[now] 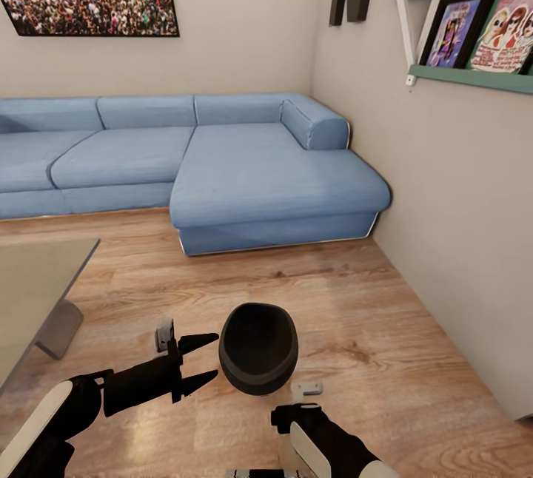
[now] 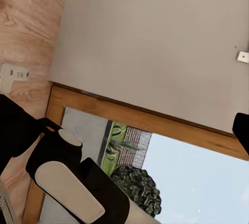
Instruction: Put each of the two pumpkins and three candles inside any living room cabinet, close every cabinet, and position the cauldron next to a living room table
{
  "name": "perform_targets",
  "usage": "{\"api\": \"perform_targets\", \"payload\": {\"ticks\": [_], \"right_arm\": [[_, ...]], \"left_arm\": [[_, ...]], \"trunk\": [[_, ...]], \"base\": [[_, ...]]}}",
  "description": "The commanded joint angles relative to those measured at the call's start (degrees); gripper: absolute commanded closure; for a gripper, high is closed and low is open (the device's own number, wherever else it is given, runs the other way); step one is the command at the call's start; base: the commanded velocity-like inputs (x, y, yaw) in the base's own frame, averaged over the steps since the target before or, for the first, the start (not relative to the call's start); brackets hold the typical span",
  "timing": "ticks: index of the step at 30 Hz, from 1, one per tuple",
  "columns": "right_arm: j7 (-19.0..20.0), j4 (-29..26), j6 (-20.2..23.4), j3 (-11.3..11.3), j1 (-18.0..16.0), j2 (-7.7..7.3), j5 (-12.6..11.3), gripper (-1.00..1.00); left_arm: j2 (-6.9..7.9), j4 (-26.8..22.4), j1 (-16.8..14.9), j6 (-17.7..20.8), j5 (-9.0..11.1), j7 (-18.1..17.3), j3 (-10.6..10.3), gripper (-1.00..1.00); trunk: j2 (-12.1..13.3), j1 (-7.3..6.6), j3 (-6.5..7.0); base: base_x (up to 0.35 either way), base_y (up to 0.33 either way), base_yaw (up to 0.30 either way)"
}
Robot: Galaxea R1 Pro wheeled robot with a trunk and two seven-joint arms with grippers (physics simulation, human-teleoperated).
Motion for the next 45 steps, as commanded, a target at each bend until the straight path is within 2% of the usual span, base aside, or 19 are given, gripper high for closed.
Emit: {"api": "perform_targets", "payload": {"ticks": [1, 21, 27, 31, 45], "right_arm": [[-0.5, -0.2, 0.1, 0.4, -0.1, -0.06, -0.5, -1.0], [-0.4, -0.3, 0.1, 0.4, -0.1, -0.12, -0.5, -1.0], [2.4, -0.3, 0.0, 0.3, -0.1, -0.23, -0.7, -1.0], [2.8, -0.2, 0.0, 0.1, -0.1, -0.24, -0.8, -1.0], [2.8, -0.1, 0.0, 0.0, -0.1, -0.25, -0.9, -1.0]], "left_arm": [[0.03, 0.0, 0.0, 0.0, 0.6, 0.5, 0.0, -1.0], [0.03, 0.0, 0.0, 0.0, 0.6, 0.5, 0.0, -1.0], [0.03, 0.0, 0.0, 0.0, 0.6, 0.5, 0.0, -1.0], [0.03, 0.0, 0.0, 0.0, 0.6, 0.5, 0.0, -1.0], [0.03, 0.0, 0.0, 0.0, 0.6, 0.5, 0.0, -1.0]], "trunk": [[0.0, 0.01, -0.28], [-0.3, 0.53, -4.71], [-0.4, 0.68, -6.04], [-0.4, 0.79, -6.92], [-0.4, 0.79, -6.92]], "base": [[0.0, 0.0, 0.0], [0.0, 0.0, 0.0], [0.0, 0.0, 0.0], [0.0, 0.0, 0.0], [0.0, 0.0, 0.0]]}}
